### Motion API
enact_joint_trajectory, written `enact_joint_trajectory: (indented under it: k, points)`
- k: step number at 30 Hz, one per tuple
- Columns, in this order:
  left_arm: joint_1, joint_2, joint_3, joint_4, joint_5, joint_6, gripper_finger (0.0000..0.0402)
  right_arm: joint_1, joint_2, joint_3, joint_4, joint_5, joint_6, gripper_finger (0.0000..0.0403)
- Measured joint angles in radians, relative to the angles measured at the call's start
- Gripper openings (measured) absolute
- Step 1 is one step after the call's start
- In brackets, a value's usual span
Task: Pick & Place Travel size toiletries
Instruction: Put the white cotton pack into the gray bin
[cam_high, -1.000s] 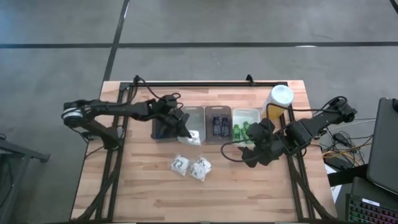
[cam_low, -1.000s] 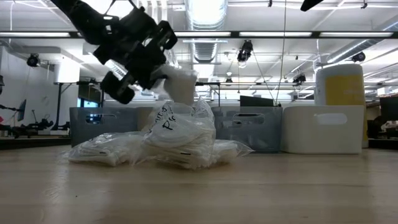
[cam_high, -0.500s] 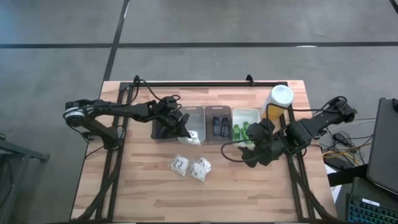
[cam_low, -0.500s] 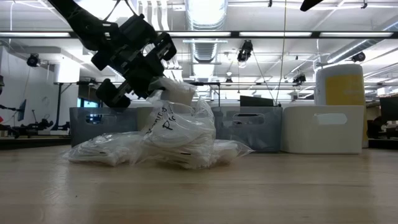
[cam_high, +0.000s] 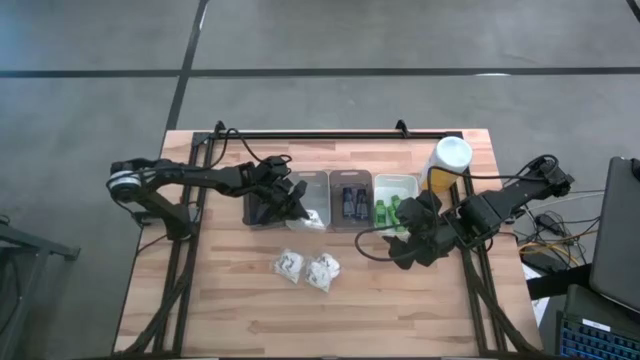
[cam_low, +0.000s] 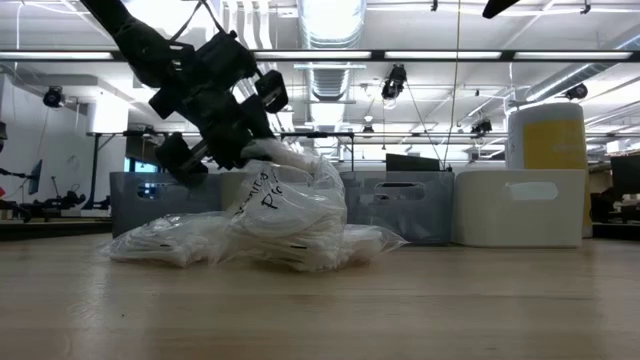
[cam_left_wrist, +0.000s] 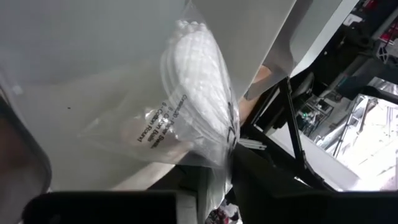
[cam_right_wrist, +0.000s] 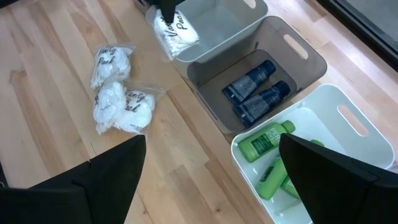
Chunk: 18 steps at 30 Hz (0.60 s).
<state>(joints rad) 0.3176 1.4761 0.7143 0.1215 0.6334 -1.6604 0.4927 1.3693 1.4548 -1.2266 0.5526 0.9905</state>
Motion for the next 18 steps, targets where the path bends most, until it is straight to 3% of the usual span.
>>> enact_joint_trajectory:
  k: [18]
  points:
    - [0.002,-0.024,-0.001,-0.042,0.019,-0.026,0.0131,0.0,0.0,-0.002,-0.005,0.0,-0.026,0.0363]
